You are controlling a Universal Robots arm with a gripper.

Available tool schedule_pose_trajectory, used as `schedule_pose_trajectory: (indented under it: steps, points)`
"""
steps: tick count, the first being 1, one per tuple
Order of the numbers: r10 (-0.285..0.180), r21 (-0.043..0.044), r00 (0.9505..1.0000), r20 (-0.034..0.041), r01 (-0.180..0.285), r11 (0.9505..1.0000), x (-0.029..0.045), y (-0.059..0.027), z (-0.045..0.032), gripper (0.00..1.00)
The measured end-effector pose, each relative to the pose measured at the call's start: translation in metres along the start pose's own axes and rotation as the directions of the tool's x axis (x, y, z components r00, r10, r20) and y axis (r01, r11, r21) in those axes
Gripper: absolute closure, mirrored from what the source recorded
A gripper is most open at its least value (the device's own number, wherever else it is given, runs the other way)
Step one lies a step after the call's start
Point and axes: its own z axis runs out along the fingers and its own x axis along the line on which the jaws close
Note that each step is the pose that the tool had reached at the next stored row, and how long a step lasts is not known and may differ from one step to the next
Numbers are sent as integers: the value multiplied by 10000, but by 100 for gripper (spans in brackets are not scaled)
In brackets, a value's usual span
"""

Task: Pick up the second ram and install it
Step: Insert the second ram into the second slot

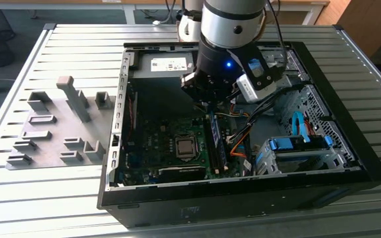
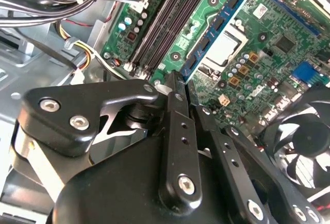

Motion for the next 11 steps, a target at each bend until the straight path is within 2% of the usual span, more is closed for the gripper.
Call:
schedule_pose_trajectory:
  steps: [9,11]
  points:
    - [6,-1,10000,-1,-6,10000,-34,-5,163,86]
    - [5,0,10000,-1,-5,10000,-36,-5,177,86]
